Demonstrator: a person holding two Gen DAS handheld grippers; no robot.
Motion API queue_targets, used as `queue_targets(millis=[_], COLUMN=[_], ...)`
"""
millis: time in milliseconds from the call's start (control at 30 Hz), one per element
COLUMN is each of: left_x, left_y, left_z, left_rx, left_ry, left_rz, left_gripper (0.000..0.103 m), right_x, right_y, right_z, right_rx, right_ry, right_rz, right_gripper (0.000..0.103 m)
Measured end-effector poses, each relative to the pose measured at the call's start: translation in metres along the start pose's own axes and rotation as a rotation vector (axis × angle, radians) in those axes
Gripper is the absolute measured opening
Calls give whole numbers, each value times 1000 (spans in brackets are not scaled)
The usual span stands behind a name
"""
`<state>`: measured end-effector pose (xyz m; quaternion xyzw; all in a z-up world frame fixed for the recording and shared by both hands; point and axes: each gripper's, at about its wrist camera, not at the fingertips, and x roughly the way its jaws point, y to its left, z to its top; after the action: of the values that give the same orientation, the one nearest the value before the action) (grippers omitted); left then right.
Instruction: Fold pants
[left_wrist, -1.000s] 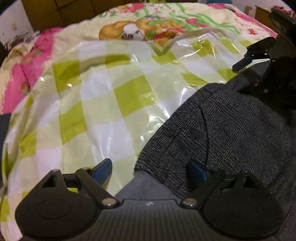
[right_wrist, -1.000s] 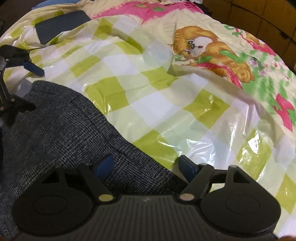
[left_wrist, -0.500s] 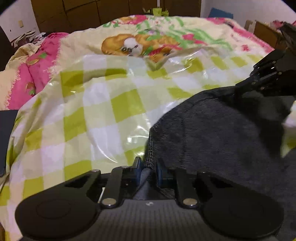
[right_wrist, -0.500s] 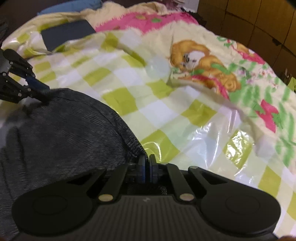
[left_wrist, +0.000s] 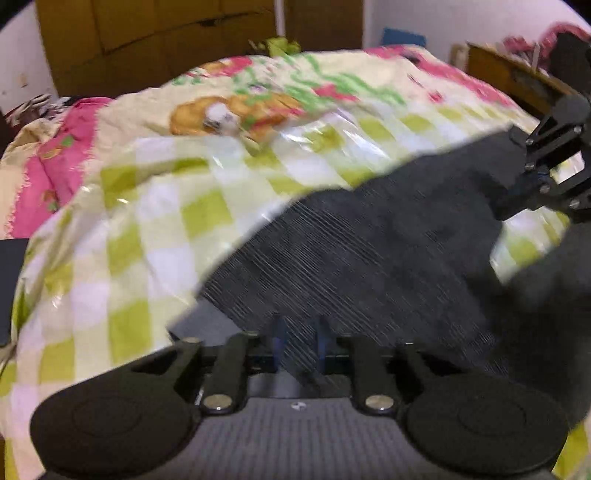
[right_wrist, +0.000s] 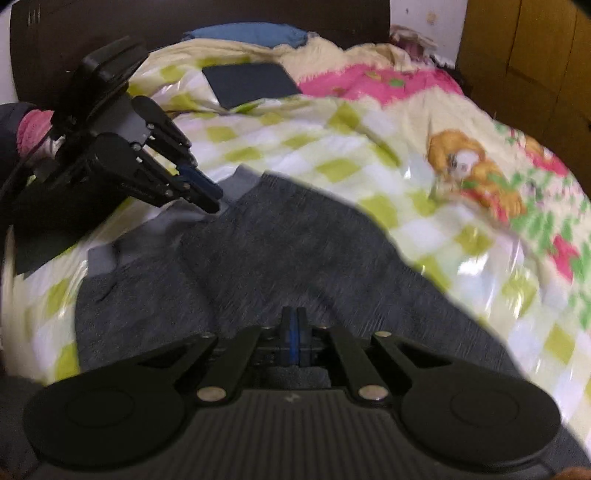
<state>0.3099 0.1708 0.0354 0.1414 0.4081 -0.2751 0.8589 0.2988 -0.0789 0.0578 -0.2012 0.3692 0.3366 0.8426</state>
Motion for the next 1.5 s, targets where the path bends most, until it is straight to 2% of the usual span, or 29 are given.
queue_targets(millis=[33,67,100,167,233,300,367,433,500,567,633,667,700,733,800,900,967,1133,1300,1400,1500], left_x=[2,8,14,30,46,59,70,82,91,94,95,94,91,89,78,49,26,-19,-66,-96,-109], left_y=[8,17,26,40,52,62,61,55,56,60,56,53,51,48,41,41,37,-2,-44,-74,-84], left_z=[2,5,8,14,17,17,14,8,5,4,2,2,3,4,5,2,-1,-16,-54,-80,-105], left_rx=[-11,-12,-6,13,2,-43,-36,-11,-34,-86,-90,-90,-91,-86,-60,-79,-87,-34,-10,51,28], left_ry=[-8,-6,-3,7,23,56,92,137,155,155,155,158,160,163,160,122,88,61,76,96,106], left_rz=[6,20,47,122,133,56,1,-13,0,0,18,25,23,23,35,25,-7,-58,-116,-116,-97], left_gripper=[49,59,71,84,85,85,85,88,97,99,98,93,85,81,57,40,33,32,32,32,32], right_x=[9,18,29,56,88,112,130,144,153,156,152,148,143,139,124,88,64,1,-48,-70,-72], right_y=[-9,-20,-32,-53,-76,-91,-101,-111,-117,-121,-118,-115,-111,-106,-97,-79,-65,-12,57,93,125], right_z=[6,13,18,22,26,24,20,14,9,4,3,3,4,5,5,9,11,0,-35,-55,-73], right_rx=[-4,0,-2,-11,49,83,94,144,182,226,241,239,233,218,188,169,149,96,76,86,87], right_ry=[-4,-18,-23,-9,50,80,89,95,104,113,124,130,145,172,167,122,101,79,136,175,194], right_rz=[-20,-37,-39,-41,-20,0,18,56,61,64,69,78,75,58,39,50,58,94,151,196,264], right_gripper=[14,32,55,67,67,67,67,67,72,72,60,43,21,8,7,7,7,7,7,7,7])
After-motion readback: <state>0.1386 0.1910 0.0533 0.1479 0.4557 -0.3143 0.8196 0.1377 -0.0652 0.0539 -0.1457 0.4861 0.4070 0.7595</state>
